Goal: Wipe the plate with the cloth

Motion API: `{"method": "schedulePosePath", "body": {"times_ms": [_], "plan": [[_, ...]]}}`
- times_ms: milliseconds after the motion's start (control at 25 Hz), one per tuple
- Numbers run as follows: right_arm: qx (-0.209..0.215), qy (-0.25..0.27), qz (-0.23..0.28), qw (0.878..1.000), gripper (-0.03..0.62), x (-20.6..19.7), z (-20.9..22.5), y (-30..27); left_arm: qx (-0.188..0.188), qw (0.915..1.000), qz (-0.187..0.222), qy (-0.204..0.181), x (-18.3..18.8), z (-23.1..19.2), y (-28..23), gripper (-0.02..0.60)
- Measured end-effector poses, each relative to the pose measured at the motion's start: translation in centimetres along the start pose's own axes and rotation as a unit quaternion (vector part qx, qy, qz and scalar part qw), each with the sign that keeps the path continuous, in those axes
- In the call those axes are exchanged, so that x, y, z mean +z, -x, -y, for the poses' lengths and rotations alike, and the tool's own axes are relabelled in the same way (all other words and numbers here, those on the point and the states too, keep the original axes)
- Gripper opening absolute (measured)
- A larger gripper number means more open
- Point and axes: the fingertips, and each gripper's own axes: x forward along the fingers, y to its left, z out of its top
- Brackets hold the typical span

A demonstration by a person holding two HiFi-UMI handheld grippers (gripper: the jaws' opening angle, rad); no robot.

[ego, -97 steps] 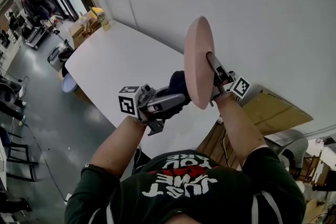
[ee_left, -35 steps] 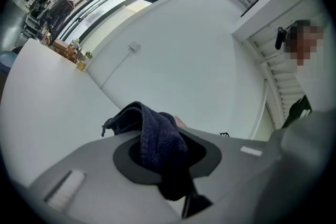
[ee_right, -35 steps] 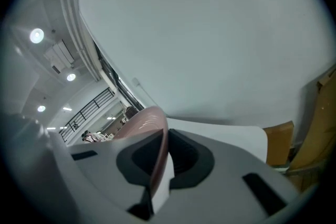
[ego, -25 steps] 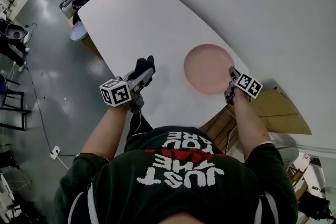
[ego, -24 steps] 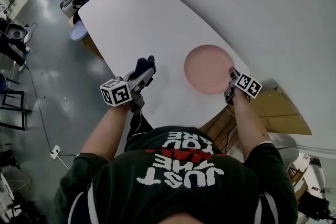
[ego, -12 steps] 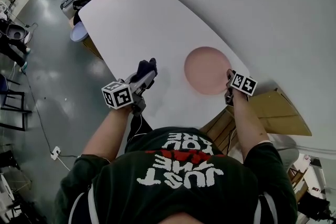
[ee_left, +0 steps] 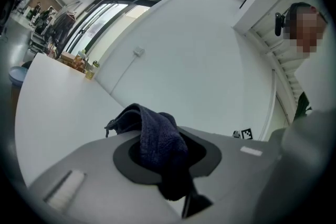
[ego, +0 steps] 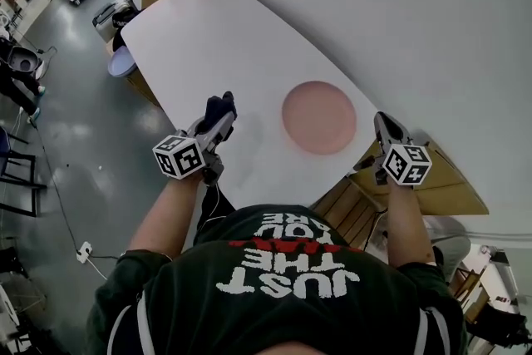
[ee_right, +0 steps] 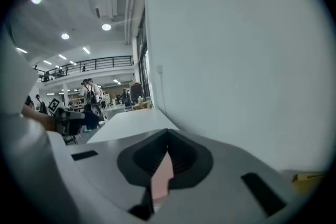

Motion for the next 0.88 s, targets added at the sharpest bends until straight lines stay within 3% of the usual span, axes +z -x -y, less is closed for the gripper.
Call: {"method": "schedulePosePath", "body": {"times_ms": [200,880], "plan": [[0.031,-0.057,0.038,0.997,0.005,-0.3,-1.2,1.6,0.002,0.9998,0.005,-0.018,0.6,1.0,-0.2,0.084],[0.055,-0.027,0.03,0.998,0.005,0.3,-3.2,2.4,0.0,0.9997,0.01,-0.022,0.8,2.0,0.7,0.084]]}}
